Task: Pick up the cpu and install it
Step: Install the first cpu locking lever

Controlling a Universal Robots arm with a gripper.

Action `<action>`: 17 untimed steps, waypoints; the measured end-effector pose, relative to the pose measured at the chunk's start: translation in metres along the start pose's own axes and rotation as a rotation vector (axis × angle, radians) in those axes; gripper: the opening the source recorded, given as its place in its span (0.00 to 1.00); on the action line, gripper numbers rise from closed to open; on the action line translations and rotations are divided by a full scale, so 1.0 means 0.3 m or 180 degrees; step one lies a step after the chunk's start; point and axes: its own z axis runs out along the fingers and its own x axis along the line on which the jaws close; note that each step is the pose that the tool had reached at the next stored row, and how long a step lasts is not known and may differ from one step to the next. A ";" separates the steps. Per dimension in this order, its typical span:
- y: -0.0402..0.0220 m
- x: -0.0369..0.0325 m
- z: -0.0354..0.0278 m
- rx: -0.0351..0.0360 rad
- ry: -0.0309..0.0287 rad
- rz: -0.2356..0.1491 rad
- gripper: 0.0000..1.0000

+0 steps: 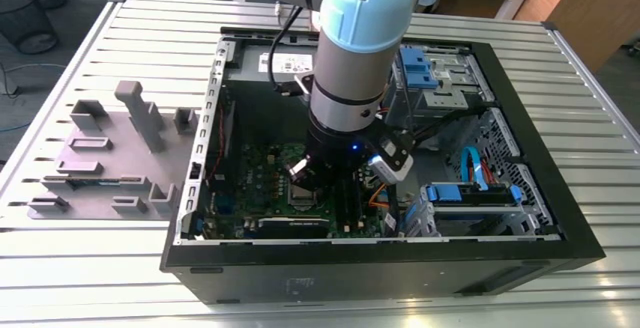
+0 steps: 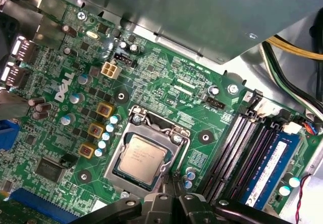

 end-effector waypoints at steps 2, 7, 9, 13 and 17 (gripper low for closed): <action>-0.001 -0.003 0.000 -0.0005 -0.0003 -0.0001 0.11; -0.003 -0.004 -0.001 -0.0015 -0.0007 -0.0001 0.11; -0.004 -0.004 0.000 -0.0025 -0.0011 -0.0002 0.11; -0.006 -0.006 0.000 -0.0041 -0.0019 -0.0008 0.11; -0.011 -0.005 0.001 -0.0052 -0.0025 -0.0011 0.11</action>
